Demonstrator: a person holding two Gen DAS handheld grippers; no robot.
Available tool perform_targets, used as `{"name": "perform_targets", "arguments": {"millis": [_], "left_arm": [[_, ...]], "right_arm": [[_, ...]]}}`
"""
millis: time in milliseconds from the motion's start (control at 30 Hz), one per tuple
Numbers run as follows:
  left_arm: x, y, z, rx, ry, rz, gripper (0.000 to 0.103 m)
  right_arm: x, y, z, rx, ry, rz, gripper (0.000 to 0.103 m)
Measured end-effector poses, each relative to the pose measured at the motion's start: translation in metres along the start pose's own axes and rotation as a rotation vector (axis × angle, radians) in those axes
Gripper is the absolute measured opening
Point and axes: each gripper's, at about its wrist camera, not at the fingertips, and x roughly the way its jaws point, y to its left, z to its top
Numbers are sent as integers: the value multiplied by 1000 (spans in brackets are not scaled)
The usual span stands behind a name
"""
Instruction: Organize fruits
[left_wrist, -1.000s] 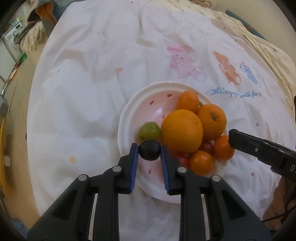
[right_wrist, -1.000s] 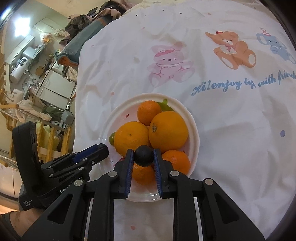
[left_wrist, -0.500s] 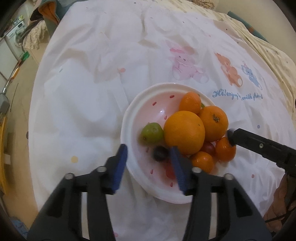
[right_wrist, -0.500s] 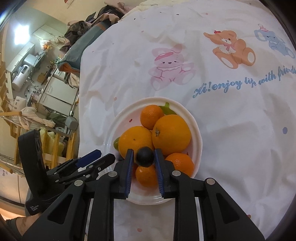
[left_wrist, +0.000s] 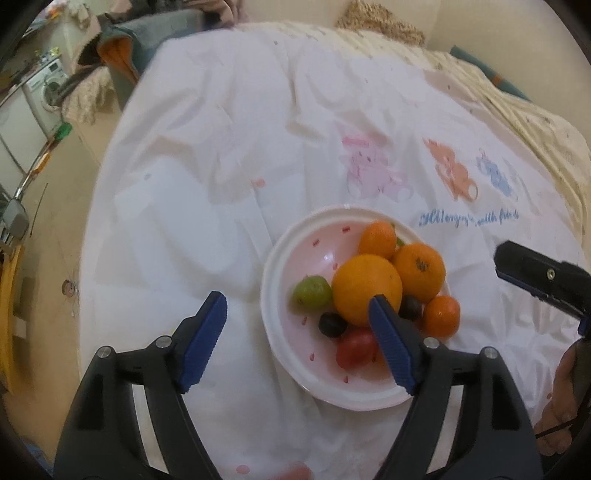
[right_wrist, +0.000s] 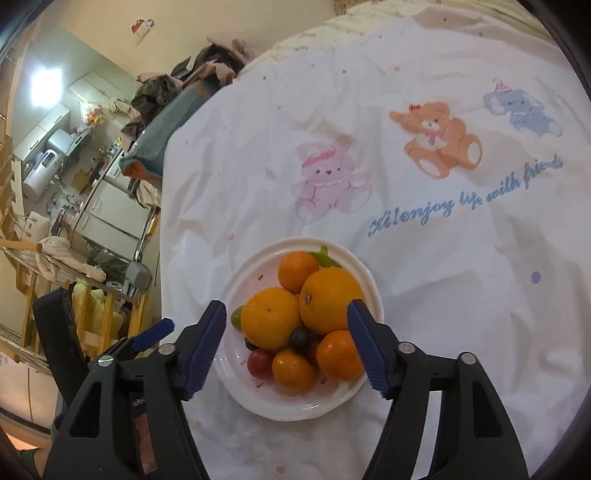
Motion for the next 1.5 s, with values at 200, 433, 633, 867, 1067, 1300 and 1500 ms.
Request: {"name": "perform_targets", "arguments": {"millis": [200, 433, 633, 867, 1067, 1300, 1500], "left_arm": [[-41, 9, 1, -24, -112, 4, 76], [-89, 9, -13, -9, -211, -11, 100], [-102, 13, -35, 1, -192, -12, 101], [-116, 16, -64, -8, -162, 1, 101], [-130, 13, -83, 12, -190, 24, 101], [-133, 6, -91, 52, -231, 58, 102], [-133, 5, -91, 54, -247, 40, 102]], "right_arm": [[-33, 13, -6, -34, -49, 3, 74], [-77, 26, -31, -85, -138, -35, 83], [-95, 22, -53, -68, -156, -86, 84], [-105, 28, -81, -90, -170, -147, 96], [-118, 34, -102, -101, -260, -194, 103], [-110, 35, -114, -133, -290, -280, 103], [-109, 50, -118, -210, -307, -301, 103]]}}
